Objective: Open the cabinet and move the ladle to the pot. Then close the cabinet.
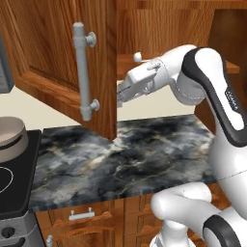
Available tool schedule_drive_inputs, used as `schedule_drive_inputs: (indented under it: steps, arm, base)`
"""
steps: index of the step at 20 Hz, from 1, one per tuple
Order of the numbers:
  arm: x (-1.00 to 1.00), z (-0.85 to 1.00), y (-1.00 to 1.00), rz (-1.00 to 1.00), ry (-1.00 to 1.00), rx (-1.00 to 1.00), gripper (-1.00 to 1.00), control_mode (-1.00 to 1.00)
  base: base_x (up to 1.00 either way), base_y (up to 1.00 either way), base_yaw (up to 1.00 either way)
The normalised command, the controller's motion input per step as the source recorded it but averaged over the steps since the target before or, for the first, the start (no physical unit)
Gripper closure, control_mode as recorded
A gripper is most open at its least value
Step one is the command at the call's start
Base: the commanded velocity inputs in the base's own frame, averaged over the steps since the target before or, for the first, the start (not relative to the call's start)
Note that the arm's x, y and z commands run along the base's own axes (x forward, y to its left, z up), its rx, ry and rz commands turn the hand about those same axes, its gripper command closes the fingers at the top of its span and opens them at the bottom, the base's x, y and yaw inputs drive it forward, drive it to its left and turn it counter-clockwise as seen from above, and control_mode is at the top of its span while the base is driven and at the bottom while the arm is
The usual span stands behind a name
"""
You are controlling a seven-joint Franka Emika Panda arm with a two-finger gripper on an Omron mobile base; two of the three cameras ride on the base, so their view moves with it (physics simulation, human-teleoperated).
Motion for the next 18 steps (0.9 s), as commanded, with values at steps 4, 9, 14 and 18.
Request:
schedule_drive_inputs:
  steps: [4, 9, 14, 18]
  arm:
    - [-0.53, -0.08, 0.22, 0.02, -0.06, 0.0, -1.0, -1.0]
    - [-0.13, -0.13, 0.06, 0.0, 0.02, 0.0, -1.0, -1.0]
    - [0.0, -0.13, -0.14, 0.0, 0.01, -0.02, -1.0, -1.0]
    - [0.0, -0.04, -0.31, -0.1, -0.02, -0.02, -1.0, -1.0]
  base:
    - [0.0, 0.0, 0.0]
    - [0.0, 0.0, 0.0]
    - [0.0, 0.0, 0.0]
    - [0.0, 0.0, 0.0]
